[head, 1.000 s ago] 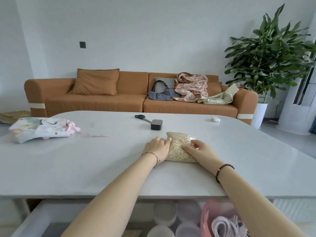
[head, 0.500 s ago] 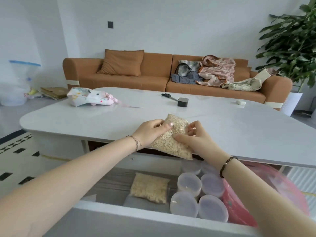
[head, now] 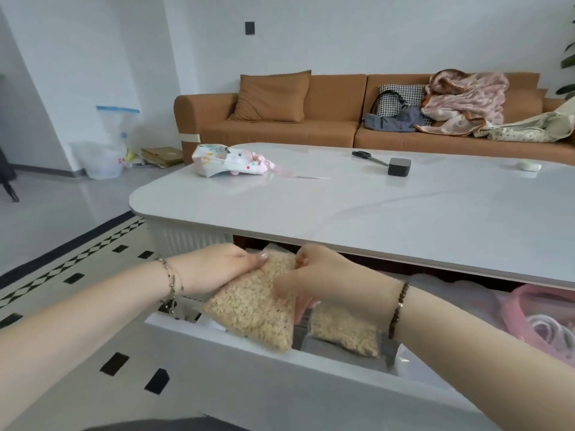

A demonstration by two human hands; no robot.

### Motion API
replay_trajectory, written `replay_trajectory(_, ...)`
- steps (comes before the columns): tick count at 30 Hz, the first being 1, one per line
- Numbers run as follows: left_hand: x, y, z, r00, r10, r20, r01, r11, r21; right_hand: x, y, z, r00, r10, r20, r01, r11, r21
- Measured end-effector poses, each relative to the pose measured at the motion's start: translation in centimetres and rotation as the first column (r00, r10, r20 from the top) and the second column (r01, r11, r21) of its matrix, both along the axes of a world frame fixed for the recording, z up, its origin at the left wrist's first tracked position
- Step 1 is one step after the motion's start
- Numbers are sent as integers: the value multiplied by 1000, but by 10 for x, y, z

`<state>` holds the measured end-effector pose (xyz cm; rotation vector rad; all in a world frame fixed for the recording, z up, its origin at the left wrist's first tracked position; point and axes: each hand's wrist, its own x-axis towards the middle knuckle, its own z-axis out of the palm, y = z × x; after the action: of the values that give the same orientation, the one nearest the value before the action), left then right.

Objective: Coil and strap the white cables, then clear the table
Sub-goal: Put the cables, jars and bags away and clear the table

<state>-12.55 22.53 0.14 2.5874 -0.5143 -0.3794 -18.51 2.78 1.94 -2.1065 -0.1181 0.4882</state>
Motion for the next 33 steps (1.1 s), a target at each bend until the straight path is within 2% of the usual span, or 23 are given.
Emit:
replay_trajectory(3, 1, -3, -23, 999, -19, -49, 27, 987, 156, 11, 7, -20, 998, -35, -43, 34, 999, -25)
replay_trajectory(9, 17, -19, -50, 992, -95, -79, 112, 959, 262, 34, 0, -52, 992, -45, -117, 27, 988, -150)
replay_trajectory(13, 25, -19, -65, 995, -100, -17, 96, 870, 484, 41, 0, -75, 989, -34, -141, 11, 986, -165)
replay_trajectory(15, 22, -20, -70, 994, -113, 11, 86, 817, 571, 40, 2, -82, 999, 18, -50, -31, 966, -255)
replay_trajectory(18, 19, -20, -67, 990, -128, 62, 76, 844, 531, 39, 3, -83, 984, 127, 125, -68, 915, -399)
replay_trajectory(21, 20, -22, -64, 991, -136, -7, 122, 868, 481, 39, 1, -85, 953, 216, 213, -103, 891, -443)
replay_trajectory(24, 16, -26, -58, 982, -136, -131, 184, 854, 487, 38, -2, -86, 937, 328, 119, -206, 795, -570)
replay_trajectory(27, 16, -25, -55, 975, -141, -170, 206, 862, 464, 34, -4, -77, 937, 338, 85, -196, 713, -673)
replay_trajectory(30, 2, -37, -39, 987, -70, -142, 138, 815, 562, 35, -3, -73, 931, 360, 63, -208, 665, -718)
replay_trajectory(31, 0, -45, -31, 986, -103, -133, 165, 749, 641, 35, -3, -72, 928, 371, 37, -232, 652, -722)
replay_trajectory(32, -18, -58, -7, 965, -221, -140, 256, 685, 682, 34, -5, -70, 926, 378, 14, -253, 645, -722)
replay_trajectory(33, -47, -64, 18, 943, -279, -183, 332, 723, 606, 33, -8, -67, 924, 381, 10, -258, 645, -719)
